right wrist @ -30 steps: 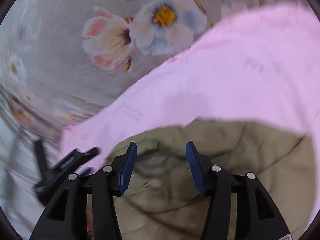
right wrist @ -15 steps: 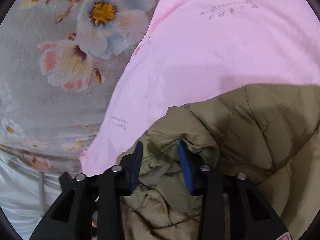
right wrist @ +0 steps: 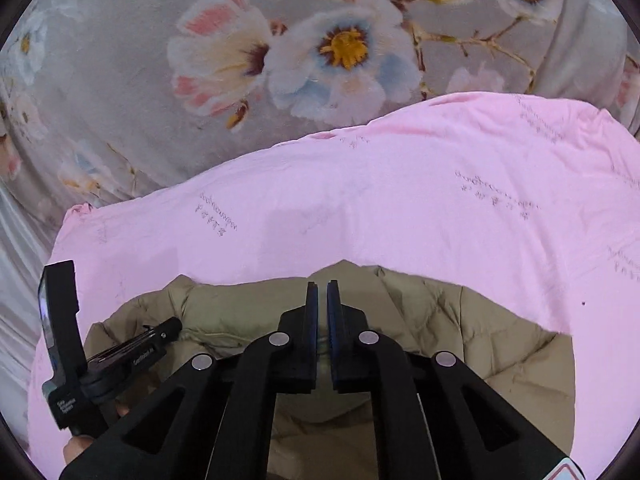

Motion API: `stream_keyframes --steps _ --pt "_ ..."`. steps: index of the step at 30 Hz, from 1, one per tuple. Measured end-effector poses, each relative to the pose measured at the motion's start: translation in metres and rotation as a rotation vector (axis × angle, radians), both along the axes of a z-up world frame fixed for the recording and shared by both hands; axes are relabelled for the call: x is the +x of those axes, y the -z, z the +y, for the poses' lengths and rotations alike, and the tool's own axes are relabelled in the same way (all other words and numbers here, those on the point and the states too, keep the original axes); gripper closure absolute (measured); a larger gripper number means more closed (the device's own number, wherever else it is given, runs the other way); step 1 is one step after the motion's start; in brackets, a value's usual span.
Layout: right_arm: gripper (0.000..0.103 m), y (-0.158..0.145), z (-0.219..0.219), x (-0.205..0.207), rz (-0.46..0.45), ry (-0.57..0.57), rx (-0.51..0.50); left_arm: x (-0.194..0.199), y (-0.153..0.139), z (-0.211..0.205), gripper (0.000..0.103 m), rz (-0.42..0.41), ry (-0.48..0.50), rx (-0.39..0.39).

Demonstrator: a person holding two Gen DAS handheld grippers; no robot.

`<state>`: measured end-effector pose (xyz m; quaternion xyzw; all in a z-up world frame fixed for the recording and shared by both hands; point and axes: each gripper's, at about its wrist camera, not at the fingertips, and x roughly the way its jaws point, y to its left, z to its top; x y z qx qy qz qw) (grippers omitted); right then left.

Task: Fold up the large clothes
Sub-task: 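Press the folded jacket edge down with both tools and release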

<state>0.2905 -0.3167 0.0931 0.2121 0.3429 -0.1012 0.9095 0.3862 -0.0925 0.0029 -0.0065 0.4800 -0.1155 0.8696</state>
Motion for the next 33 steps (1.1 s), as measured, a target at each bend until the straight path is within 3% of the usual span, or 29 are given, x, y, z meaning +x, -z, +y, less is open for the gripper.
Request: stream_keyframes --steps 4,13,23,33 --pt "0.097 0.03 0.0 0.018 0.078 -0.007 -0.026 -0.009 0.003 -0.007 0.083 -0.072 0.008 0.06" --pt "0.103 0.07 -0.002 0.025 0.121 -0.001 -0.015 -0.016 0.008 -0.013 0.08 -0.136 0.018 0.115" --pt "0.103 0.072 0.014 0.032 0.149 0.004 -0.141 -0.019 0.012 -0.021 0.08 -0.158 0.02 0.169" --pt "0.103 0.072 0.016 0.034 0.161 0.001 -0.162 -0.019 0.013 -0.025 0.08 -0.168 0.021 0.209"
